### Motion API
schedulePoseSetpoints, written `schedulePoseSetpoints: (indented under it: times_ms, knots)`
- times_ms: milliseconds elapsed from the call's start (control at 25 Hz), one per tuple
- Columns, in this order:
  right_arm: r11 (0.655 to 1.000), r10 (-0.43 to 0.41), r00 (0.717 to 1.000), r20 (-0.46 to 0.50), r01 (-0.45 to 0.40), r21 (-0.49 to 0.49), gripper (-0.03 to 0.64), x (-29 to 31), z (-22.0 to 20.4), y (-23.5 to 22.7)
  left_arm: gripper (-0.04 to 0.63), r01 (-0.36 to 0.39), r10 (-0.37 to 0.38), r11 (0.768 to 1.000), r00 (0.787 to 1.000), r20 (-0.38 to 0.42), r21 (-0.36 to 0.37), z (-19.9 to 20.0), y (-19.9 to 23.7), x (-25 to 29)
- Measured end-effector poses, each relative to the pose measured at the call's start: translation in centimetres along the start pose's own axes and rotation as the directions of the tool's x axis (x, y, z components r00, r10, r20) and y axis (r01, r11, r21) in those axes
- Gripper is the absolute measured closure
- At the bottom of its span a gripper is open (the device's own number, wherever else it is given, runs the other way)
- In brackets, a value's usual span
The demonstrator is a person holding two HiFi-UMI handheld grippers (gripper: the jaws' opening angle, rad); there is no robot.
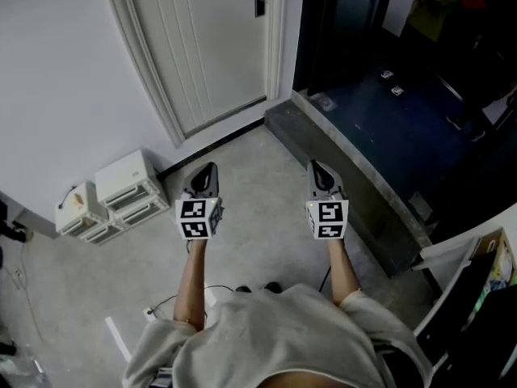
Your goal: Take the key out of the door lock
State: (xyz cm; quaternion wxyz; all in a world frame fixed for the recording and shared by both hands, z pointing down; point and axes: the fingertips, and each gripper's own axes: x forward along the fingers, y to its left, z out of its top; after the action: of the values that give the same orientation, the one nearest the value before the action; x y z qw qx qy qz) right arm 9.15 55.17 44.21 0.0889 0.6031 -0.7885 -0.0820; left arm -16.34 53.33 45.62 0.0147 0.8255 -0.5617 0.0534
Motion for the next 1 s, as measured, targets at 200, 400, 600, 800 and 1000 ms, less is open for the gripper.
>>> schedulePoseSetpoints:
  times_ms: [200,400,600,800,1000]
  knots:
    - [1.000,0.009,1.000,0.003,-0.009,0.001,0.594,0.5,-1.0,-1.9,0.577,0.001,-0.001,1.000,1.000,0.006,0.004,-0.1,-1.9,1.4]
    - [1.000,0.024,1.000,0.001,-0.024,0.004,0.594,1.5,-2.0,-3.4,0.577,-0.004,0.004,1.000,1.000,-0.002,0.001,-0.6,-3.2,3.2]
    - [1.000,0.027,1.000,-0.005,-0.027,0.010,0.594,3.0,-2.9,-4.7,0.577,-0.006,0.006,1.000,1.000,-0.008,-0.001,-1.0,-3.4,5.3]
    - [0.999,0.034,0.999,-0.003,-0.034,0.013,0.594,5.4,-3.2,-5.3,0.577,-0.015,0.015,1.000,1.000,-0.019,-0.003,-1.5,-2.4,7.6]
    - [0.999,0.043,0.999,-0.013,-0.042,0.009,0.594,9.4,-3.9,-5.5,0.577,-0.015,0.015,1.000,0.999,-0.036,-0.009,-2.5,-0.5,10.9]
